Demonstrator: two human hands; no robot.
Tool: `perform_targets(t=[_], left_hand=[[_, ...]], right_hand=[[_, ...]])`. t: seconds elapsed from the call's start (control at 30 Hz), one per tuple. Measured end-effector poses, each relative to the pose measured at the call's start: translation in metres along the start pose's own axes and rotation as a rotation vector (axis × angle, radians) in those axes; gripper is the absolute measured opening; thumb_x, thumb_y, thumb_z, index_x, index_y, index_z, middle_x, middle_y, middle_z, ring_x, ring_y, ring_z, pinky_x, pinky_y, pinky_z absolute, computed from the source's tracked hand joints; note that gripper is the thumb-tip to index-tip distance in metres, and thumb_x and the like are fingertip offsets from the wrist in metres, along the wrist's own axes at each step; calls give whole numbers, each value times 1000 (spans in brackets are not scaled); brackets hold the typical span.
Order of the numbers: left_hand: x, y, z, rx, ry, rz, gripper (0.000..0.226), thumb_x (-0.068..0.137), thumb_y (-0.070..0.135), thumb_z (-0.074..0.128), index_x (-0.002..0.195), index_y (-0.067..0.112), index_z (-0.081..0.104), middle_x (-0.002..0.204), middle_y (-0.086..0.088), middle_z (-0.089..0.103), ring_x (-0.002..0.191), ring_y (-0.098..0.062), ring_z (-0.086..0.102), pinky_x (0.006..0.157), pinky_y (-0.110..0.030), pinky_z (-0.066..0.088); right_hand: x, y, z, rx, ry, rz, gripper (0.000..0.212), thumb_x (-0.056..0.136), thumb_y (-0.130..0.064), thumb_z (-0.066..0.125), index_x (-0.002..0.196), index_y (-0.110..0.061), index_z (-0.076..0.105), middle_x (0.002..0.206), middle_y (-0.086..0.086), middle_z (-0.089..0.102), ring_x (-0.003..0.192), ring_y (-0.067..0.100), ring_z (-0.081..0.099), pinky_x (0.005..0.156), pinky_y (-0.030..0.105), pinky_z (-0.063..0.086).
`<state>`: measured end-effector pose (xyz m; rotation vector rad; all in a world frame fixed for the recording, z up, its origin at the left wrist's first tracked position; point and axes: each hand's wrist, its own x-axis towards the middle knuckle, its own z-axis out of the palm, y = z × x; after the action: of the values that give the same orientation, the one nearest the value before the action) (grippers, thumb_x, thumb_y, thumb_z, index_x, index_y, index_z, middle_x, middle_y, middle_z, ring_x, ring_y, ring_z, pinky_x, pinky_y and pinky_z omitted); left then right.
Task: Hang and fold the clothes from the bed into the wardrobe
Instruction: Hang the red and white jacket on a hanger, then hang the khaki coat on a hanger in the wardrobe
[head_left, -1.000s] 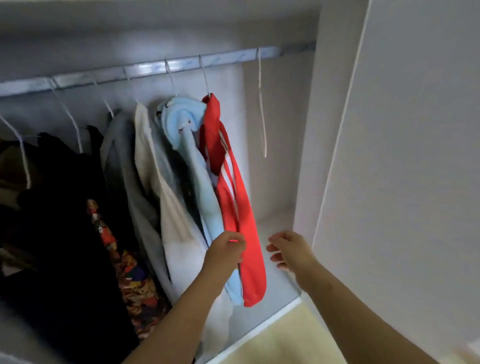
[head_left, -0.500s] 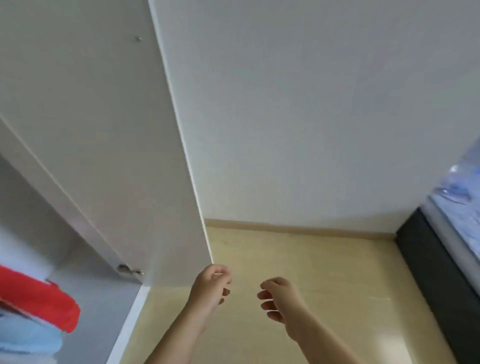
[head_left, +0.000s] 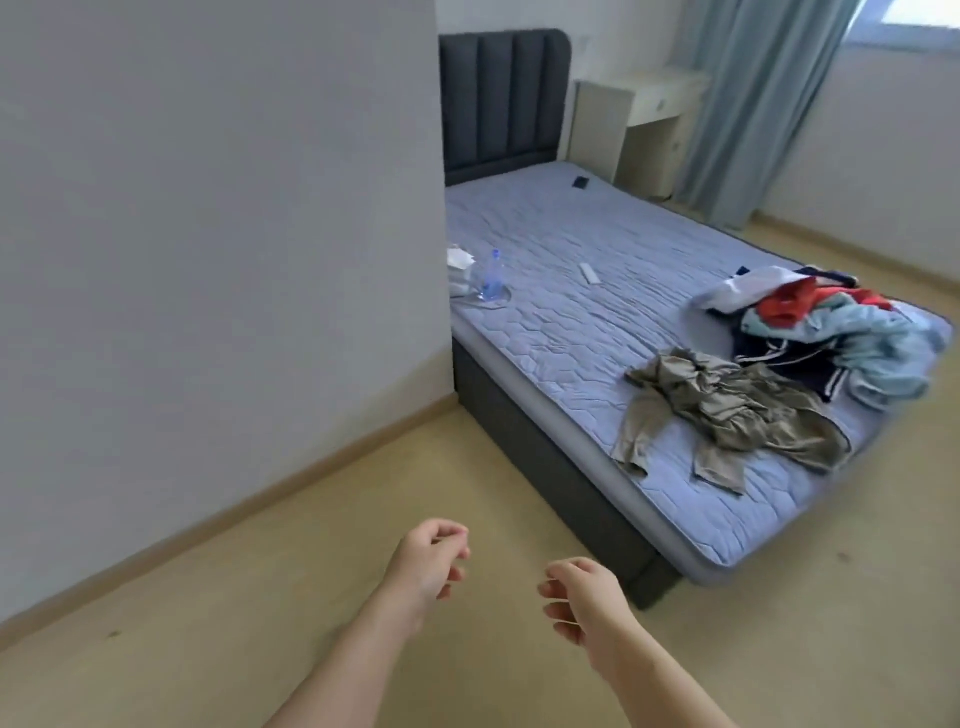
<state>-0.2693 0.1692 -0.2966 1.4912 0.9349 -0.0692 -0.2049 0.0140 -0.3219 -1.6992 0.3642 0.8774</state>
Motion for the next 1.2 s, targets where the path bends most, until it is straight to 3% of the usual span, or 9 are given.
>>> perform_targets(t=[0.23,0.5,0.7,0.93,1.07,1.2], left_hand=[[87,73,122,102,-191,36,13,93,12,49,85,16,58,76,1,59,52,-9,49,50,-18,36],[203,201,282,219,-416,95,17,95,14,47,81,18,55,74,-1,58,54,-11,48,50,-19,38],[257,241,376,290,-508,70,14,94,13,47,83,17,54,72,-2,57,52,-12,46,48,-20,33],[329,244,479,244,-396,-58,19,94,11,47,78,18,54,73,-1,57,50,-11,45,49,-20,33],[365,240,543,195,-205,-183,22,93,9,47,75,19,52,70,-1,55,49,-11,44,43,-18,31],[392,238,606,117,-60,-310,24,94,9,45,72,18,49,66,-1,52,33,-2,43,36,-13,30]], right_hand=[[77,-49,-104,210,150,63,12,88,-5,50,77,-9,53,56,4,54,35,11,40,44,15,29],[169,-164,-225,350,327,52,11,93,-6,48,85,-5,56,67,10,55,49,16,43,45,20,31],[226,-193,-296,426,380,106,11,92,-7,49,82,-8,55,64,8,56,49,16,44,45,20,32],[331,-205,-381,373,314,237,19,91,-3,47,74,-10,51,56,4,51,37,10,36,41,15,25],[408,-229,-441,181,198,276,27,90,1,43,66,-13,43,50,0,41,35,10,32,40,14,23],[476,-255,-492,14,103,262,23,87,0,45,69,-13,44,55,3,43,39,12,34,38,14,24]])
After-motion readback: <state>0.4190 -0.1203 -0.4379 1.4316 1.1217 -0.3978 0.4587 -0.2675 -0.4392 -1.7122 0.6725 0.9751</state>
